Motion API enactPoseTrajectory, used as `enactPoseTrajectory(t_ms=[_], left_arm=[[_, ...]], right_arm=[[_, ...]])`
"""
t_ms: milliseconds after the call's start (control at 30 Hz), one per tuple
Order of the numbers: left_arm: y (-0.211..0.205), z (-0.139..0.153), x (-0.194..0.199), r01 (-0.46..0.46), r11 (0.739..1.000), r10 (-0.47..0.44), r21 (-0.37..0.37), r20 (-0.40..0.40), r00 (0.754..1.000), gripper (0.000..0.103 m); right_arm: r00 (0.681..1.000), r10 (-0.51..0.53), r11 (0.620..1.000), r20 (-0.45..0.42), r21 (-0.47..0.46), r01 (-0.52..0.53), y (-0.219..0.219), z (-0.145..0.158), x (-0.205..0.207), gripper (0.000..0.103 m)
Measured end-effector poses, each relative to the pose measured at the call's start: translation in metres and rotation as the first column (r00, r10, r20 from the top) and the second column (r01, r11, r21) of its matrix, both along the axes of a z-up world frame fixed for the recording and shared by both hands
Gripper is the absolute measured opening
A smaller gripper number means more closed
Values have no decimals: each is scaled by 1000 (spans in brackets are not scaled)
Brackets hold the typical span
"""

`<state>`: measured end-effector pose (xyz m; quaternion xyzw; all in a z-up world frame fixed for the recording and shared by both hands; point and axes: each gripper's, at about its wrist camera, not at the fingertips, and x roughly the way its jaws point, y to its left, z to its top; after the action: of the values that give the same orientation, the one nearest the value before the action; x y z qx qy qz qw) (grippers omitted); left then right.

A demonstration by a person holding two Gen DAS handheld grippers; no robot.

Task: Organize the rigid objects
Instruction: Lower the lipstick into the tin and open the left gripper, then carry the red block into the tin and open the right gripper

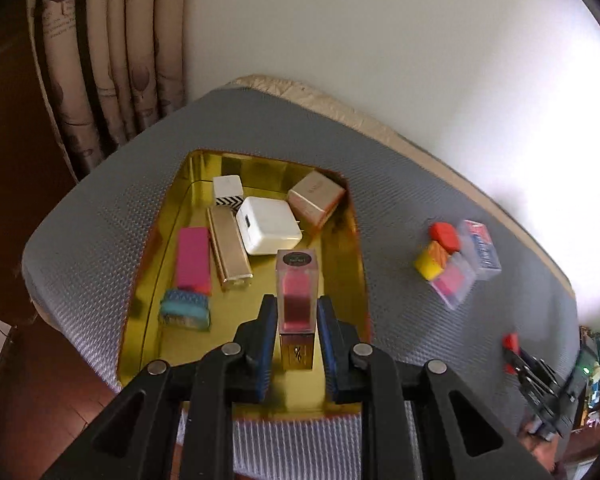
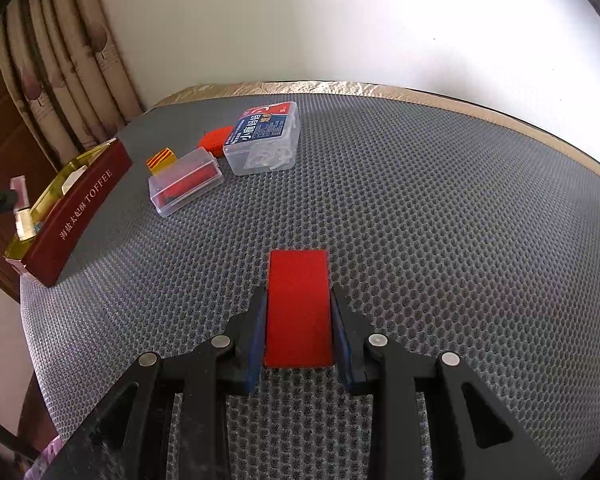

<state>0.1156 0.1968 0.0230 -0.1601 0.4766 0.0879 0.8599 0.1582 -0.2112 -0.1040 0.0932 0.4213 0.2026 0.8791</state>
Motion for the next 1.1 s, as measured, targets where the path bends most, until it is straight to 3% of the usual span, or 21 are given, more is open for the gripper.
enactPoseTrajectory(t_ms=[267,300,367,433,667,733,867,1100], left_arm=[[-1,-35,38,15,999,-12,47,-63,998,21],[-2,-36,41,20,998,-16,62,-63,998,22],[-4,-41,47,51,995,-43,88,-83,996,36],[-6,-40,46,58,993,-50,104,-83,995,36],[7,-2,-27,-49,999,48,8,123,991,36],[7,3,-56,-95,994,85,61,148,985,36],[4,5,-121,-205,957,169,208,176,970,38],[16,-10,-168,-284,918,251,276,150,956,39]], right_arm=[[1000,0,1000,-1,-2,0,1,-1,0,28],[1000,0,1000,-1,-2,0,0,-1,0,28],[1000,-1,1000,-1,-3,1,0,-1,0,28],[1000,-1,1000,-1,-6,1,1,-1,0,28],[1000,0,1000,-1,-10,0,2,-1,0,28],[1000,0,1000,0,-11,0,2,-2,0,28],[1000,1,1000,-1,-17,-1,3,-2,0,28],[999,1,1000,-34,-27,-2,8,4,0,28]])
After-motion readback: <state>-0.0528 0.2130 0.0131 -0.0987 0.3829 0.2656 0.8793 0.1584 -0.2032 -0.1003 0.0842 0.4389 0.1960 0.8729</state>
